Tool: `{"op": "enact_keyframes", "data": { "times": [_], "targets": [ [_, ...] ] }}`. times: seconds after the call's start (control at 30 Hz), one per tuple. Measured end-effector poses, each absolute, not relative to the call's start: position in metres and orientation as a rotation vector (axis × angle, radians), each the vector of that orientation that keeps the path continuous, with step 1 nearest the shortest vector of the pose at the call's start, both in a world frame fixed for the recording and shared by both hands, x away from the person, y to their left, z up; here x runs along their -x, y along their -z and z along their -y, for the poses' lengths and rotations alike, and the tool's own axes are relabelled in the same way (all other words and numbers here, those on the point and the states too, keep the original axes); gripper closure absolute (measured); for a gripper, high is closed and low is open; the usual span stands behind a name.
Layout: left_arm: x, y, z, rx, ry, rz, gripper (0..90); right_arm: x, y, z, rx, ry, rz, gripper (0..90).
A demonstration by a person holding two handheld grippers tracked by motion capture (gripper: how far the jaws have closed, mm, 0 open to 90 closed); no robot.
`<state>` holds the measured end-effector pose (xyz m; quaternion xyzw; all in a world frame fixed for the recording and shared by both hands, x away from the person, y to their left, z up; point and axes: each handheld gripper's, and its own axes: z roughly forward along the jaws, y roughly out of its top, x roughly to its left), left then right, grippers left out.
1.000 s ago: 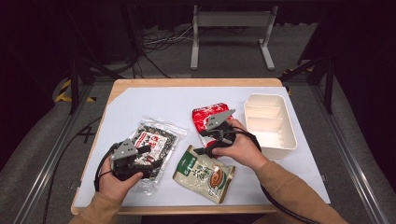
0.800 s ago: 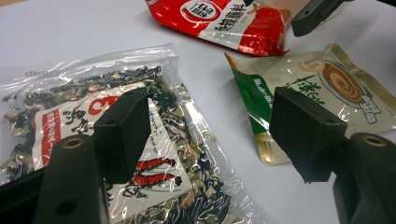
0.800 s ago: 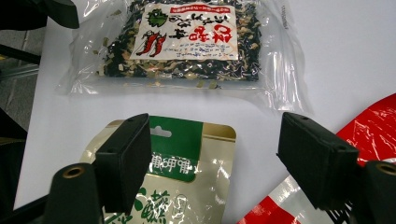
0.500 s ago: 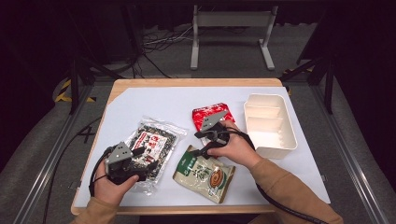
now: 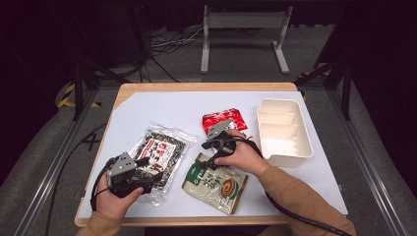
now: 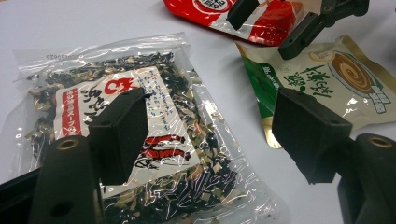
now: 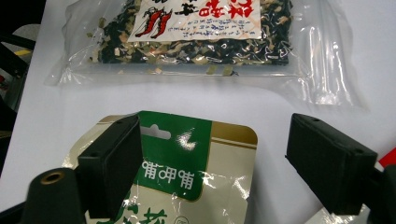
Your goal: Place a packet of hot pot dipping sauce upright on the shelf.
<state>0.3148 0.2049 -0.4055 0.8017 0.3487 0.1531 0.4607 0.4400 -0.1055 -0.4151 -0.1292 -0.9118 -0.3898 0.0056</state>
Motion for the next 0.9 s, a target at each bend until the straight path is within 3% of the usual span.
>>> {"op": "enact_keyframes", "data": {
  "times": [0.67, 0.9],
  "targets": [
    [-0.313, 0.407, -0.207, -1.979, -0.379, -0.867, 27.3, -0.442, 0.435, 0.095, 0.35, 1.111, 2.816, 15.5],
    [-0.314, 0.407, -0.206, -1.977, -0.383, -0.862, 27.1, -0.441, 0.435, 0.097, 0.339, 1.105, 2.779, 18.6]
  ]
}}
